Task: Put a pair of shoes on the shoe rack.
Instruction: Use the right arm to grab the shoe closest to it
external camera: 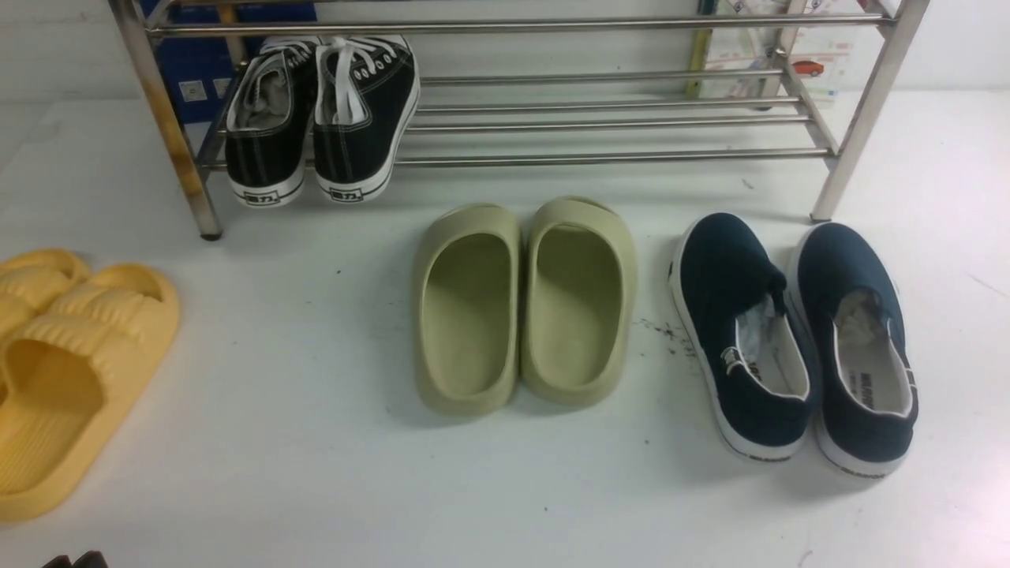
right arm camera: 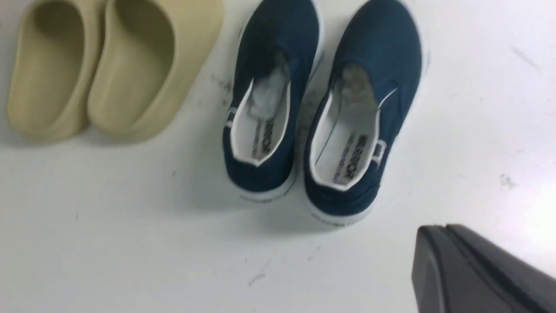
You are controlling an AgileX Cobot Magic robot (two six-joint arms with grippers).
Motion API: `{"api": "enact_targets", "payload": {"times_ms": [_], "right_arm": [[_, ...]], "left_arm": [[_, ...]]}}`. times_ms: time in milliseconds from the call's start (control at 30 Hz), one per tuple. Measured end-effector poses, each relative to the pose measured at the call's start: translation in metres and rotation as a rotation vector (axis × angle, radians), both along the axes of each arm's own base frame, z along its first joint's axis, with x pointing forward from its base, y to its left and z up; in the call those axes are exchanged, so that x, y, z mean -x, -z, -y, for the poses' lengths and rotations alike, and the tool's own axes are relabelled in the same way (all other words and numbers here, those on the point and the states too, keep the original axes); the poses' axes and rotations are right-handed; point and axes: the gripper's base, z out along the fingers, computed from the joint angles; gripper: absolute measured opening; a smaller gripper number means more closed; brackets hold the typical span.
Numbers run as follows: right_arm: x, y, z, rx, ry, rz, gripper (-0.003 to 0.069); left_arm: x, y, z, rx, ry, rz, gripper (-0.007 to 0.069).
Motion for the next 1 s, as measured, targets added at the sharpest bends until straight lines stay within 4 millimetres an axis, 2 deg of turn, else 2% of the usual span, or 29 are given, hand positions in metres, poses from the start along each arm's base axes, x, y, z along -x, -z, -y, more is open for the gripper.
{"api": "enact_targets", "payload": {"times_ms": [67, 100, 167, 200, 333, 467, 533, 567, 633, 667, 700, 733, 833, 1000], "right_arm": [[-0.012, 0.002, -0.007, 0.026, -0.049, -0.075, -0.0002], [-0.029, 0.004, -0.022, 0.083, -0.143, -0.177, -0.0002], [-0.047, 0.012, -0.037, 0.135, -0.213, -0.284, -0.0001], [-0.049, 0.012, -0.040, 0.143, -0.228, -0.287, 0.0000], [-0.096, 0.030, -0.087, 0.236, -0.341, -0.441, 0.0007], [-0.127, 0.049, -0.113, 0.270, -0.358, -0.506, 0.0027], [-0.152, 0.070, -0.128, 0.287, -0.337, -0.562, 0.0083], [-0.154, 0.071, -0.129, 0.286, -0.330, -0.565, 0.0090], [-0.174, 0.097, -0.136, 0.310, -0.271, -0.617, 0.0212], [-0.175, 0.099, -0.137, 0.309, -0.265, -0.622, 0.0212], [-0.184, 0.112, -0.138, 0.332, -0.221, -0.630, 0.0304], [-0.187, 0.119, -0.138, 0.341, -0.194, -0.634, 0.0354], [-0.194, 0.129, -0.139, 0.329, -0.136, -0.610, 0.0487], [-0.196, 0.134, -0.146, 0.225, -0.118, -0.573, 0.0591]], "left_arm": [[0.000, 0.000, 0.000, 0.000, 0.000, 0.001, 0.0164], [0.000, 0.000, 0.000, 0.000, 0.000, 0.001, 0.0165], [0.000, 0.000, 0.000, 0.000, 0.000, 0.001, 0.0166], [0.000, 0.000, 0.000, 0.000, 0.000, 0.001, 0.0166], [0.000, 0.000, 0.000, 0.000, 0.000, 0.001, 0.0172], [0.000, 0.000, 0.000, 0.000, 0.000, 0.001, 0.0177], [0.000, 0.000, 0.000, 0.000, 0.000, 0.001, 0.0181], [0.000, 0.000, 0.000, 0.000, 0.000, 0.001, 0.0181], [0.000, 0.000, 0.000, 0.000, 0.000, 0.001, 0.0183], [0.000, 0.000, 0.000, 0.000, 0.000, 0.001, 0.0183], [0.000, 0.000, 0.000, 0.000, 0.000, 0.001, 0.0184], [0.000, 0.000, 0.000, 0.000, 0.000, 0.001, 0.0185], [0.000, 0.000, 0.000, 0.000, 0.000, 0.001, 0.0186], [0.000, 0.000, 0.000, 0.000, 0.000, 0.001, 0.0188]]}}
